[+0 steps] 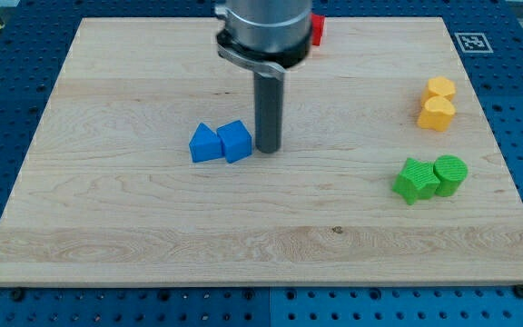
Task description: Place the blue cube bottom right corner of the board
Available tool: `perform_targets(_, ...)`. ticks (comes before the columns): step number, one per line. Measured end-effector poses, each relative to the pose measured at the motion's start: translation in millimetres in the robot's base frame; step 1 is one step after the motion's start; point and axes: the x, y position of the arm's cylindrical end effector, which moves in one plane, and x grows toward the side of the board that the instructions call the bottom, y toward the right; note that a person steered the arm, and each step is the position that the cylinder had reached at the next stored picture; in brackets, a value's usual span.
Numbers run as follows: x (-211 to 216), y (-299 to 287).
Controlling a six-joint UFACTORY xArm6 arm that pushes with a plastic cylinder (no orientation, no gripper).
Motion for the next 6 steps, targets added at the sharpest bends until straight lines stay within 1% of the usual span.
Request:
perform_targets(1, -21, 11)
perform_targets(2, -53, 7)
perform_targets(3, -53, -30)
perform_targets(4, -28, -45)
perform_targets(5, 21, -20)
perform_targets(6, 31, -6)
